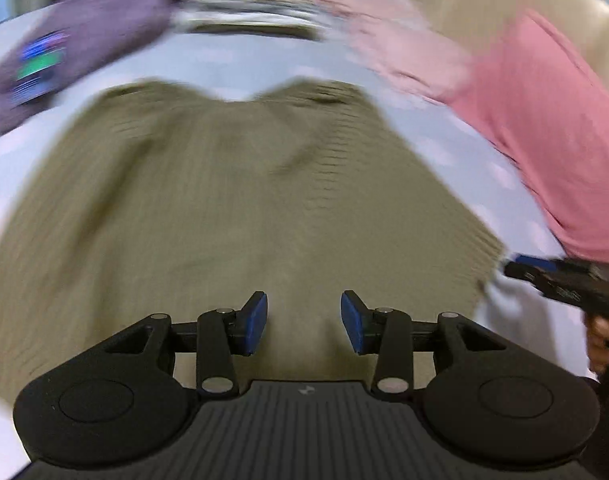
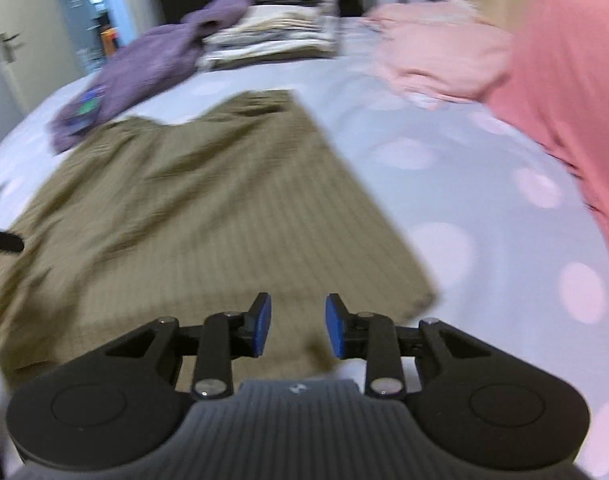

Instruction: Fold clothes

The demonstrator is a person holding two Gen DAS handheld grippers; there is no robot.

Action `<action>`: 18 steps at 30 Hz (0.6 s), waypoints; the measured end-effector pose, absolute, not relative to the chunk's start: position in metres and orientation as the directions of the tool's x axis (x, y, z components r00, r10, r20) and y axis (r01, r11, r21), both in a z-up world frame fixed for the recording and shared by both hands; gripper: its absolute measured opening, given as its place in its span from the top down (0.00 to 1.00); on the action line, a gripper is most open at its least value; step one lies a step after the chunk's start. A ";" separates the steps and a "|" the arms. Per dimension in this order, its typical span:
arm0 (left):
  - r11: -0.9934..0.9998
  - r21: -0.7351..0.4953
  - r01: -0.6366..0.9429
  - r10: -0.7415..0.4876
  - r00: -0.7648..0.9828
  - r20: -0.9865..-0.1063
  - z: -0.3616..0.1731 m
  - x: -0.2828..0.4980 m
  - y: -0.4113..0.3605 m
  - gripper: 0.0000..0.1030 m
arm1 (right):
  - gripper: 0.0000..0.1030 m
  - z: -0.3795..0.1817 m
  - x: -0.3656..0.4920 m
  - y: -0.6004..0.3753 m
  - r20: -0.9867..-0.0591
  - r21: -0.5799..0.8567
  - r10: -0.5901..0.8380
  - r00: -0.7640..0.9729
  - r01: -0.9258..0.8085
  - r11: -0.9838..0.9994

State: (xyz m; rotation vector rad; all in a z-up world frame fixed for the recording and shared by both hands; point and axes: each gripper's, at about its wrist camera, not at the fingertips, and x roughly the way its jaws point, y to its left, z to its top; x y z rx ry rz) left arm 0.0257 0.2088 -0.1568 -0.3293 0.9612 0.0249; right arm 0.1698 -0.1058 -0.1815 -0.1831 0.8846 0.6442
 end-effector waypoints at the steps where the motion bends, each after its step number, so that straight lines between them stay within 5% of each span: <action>1: 0.960 -0.254 -0.120 -0.139 0.582 -0.801 -0.157 0.042 0.195 0.63 | 0.67 -0.184 0.175 -0.113 -0.771 0.113 0.435 0.465 -0.572 0.812; 9: 0.993 -0.103 0.060 -0.117 0.646 -0.754 -0.142 0.193 0.175 0.52 | 0.53 -0.209 0.209 -0.155 -0.755 0.207 0.418 0.505 -0.421 0.883; 18: 0.997 0.016 0.081 -0.036 0.602 -0.798 -0.148 0.301 0.232 0.52 | 0.52 -0.236 0.241 -0.161 -0.751 0.304 0.472 0.462 -0.392 0.868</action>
